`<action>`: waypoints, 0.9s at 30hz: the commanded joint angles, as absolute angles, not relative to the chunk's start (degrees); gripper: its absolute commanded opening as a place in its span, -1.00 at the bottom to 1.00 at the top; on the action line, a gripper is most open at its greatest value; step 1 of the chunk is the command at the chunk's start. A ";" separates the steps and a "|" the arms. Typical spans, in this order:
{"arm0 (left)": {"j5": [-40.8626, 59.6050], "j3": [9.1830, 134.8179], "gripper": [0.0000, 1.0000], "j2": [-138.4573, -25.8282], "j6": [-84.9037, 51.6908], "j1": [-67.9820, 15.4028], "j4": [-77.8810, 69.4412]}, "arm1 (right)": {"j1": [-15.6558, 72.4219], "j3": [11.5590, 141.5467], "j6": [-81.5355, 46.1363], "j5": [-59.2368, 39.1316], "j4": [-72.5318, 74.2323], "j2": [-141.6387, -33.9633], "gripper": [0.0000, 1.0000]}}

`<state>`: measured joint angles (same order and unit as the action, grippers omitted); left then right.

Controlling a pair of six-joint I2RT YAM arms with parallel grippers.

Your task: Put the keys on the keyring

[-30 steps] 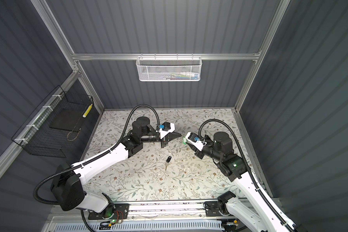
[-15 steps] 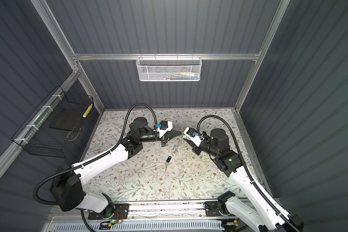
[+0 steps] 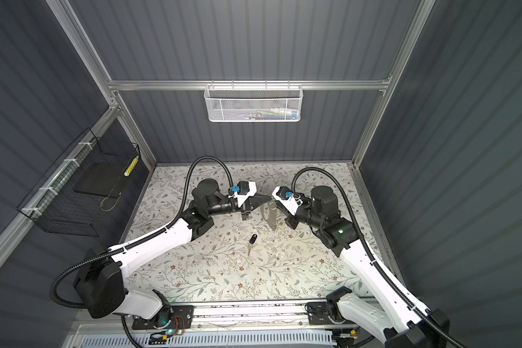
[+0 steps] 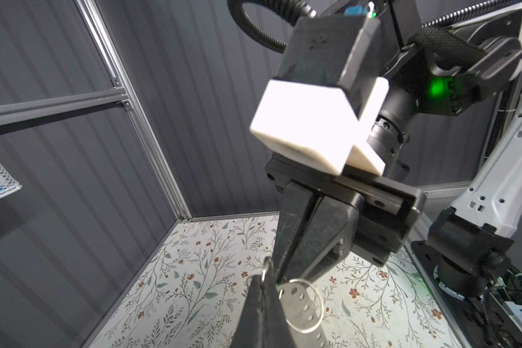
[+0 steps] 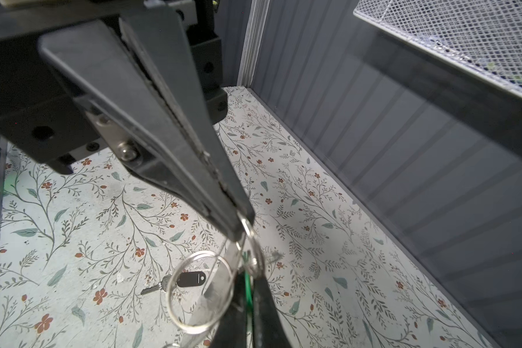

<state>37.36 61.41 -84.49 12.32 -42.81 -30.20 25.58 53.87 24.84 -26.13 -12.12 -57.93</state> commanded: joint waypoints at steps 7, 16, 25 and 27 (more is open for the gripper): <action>33.53 57.75 -1.00 -82.89 8.00 -43.01 -41.13 | 25.84 58.34 26.10 -30.92 -15.69 -60.20 -1.00; 32.10 55.43 -1.00 -83.00 7.22 -43.04 -45.25 | 25.84 60.02 26.19 -31.56 -17.48 -61.37 -1.00; 32.41 56.48 -1.00 -82.00 11.98 -43.04 -38.85 | 25.84 61.13 26.84 -28.97 -19.79 -60.21 -1.00; 32.61 56.68 -1.00 -81.93 12.47 -43.02 -38.09 | 25.83 61.31 26.94 -28.58 -19.80 -60.10 -1.00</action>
<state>32.51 55.59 -83.85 10.33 -42.81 -39.24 25.61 59.51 26.20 -29.28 -18.65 -60.90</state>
